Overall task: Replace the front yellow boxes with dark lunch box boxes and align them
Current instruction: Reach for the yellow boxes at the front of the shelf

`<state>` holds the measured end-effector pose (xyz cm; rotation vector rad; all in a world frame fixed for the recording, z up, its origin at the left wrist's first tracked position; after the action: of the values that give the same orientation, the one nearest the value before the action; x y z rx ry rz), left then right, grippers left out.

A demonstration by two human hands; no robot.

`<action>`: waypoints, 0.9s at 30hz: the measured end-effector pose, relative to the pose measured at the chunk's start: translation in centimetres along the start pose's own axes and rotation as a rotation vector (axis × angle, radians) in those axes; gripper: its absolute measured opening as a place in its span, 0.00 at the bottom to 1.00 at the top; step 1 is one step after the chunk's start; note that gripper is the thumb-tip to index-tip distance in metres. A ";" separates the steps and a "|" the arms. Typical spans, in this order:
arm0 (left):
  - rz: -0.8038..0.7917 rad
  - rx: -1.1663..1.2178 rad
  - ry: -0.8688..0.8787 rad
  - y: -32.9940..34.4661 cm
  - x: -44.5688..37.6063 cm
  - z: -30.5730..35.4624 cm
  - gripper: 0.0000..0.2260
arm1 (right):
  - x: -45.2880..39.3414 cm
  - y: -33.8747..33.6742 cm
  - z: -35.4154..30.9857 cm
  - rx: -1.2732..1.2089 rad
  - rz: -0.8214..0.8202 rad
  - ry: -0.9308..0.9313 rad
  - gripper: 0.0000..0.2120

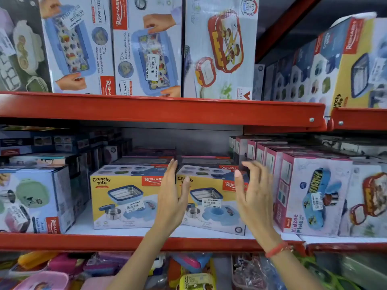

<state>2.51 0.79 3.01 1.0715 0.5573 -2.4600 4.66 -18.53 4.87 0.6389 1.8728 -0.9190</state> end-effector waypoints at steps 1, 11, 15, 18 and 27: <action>-0.005 0.063 -0.084 0.3 0.3 -0.1 0.26 | 0.5 0.3 1.1 -0.075 -0.028 0.133 0.23; -0.012 0.245 -0.732 2.0 0.9 -0.9 0.35 | 3.2 2.8 6.0 -0.735 -0.645 1.133 0.40; 0.026 0.421 -0.795 1.0 1.2 -1.6 0.39 | 2.4 2.1 6.5 -0.791 -0.612 1.094 0.35; 0.020 0.516 -0.774 0.1 1.0 -1.1 0.36 | 1.4 0.7 7.1 -0.846 -0.521 1.028 0.33; -0.106 0.372 -0.847 -1.2 0.3 -1.7 0.30 | -1.3 -1.1 6.9 -0.876 -0.453 0.826 0.15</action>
<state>2.72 2.64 1.98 0.0248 -0.1198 -2.8468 7.92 -24.82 4.35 0.0079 2.9344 0.0431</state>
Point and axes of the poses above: each hand's wrist, its own x-axis away from the middle knuckle, its own y-axis out of the palm, z = x × y, the point moved 4 cm from there along -x, towards the middle knuckle, and after that the axes turned 6 degrees about x, right-handed, at the moved point
